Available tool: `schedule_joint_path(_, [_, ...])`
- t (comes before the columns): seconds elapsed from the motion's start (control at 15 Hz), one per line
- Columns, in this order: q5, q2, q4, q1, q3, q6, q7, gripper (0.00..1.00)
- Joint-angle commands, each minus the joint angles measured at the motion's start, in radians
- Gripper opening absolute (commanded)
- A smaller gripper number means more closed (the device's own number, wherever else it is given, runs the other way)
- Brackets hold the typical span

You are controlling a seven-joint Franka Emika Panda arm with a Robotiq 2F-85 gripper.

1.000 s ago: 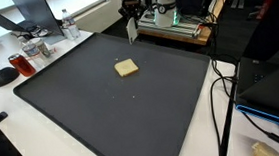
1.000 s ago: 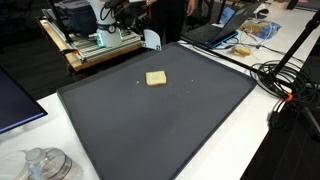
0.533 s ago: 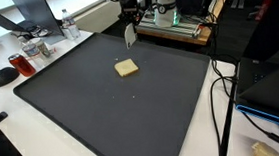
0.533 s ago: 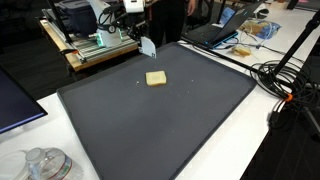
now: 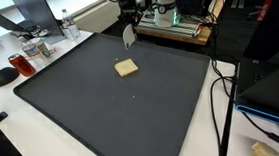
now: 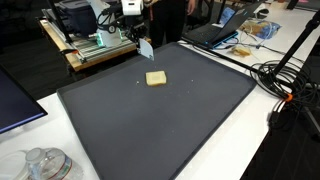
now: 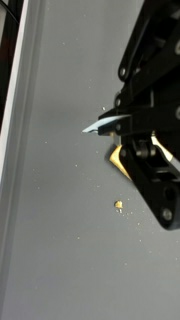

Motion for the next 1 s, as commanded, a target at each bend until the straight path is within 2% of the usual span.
schedule_joint_path(0.0, [-0.011, 0.015, 0.011, 0.079, -0.076, 0.003, 0.07, 0.01])
schedule_joint_path(0.2, [-0.006, 0.039, 0.022, 0.109, -0.082, -0.017, 0.24, 0.01])
schedule_joint_path(0.53, [-0.038, 0.067, 0.021, 0.122, -0.05, 0.049, 0.566, 0.01])
schedule_joint_path(0.93, [-0.109, 0.14, 0.077, 0.122, -0.029, 0.07, 0.821, 0.01])
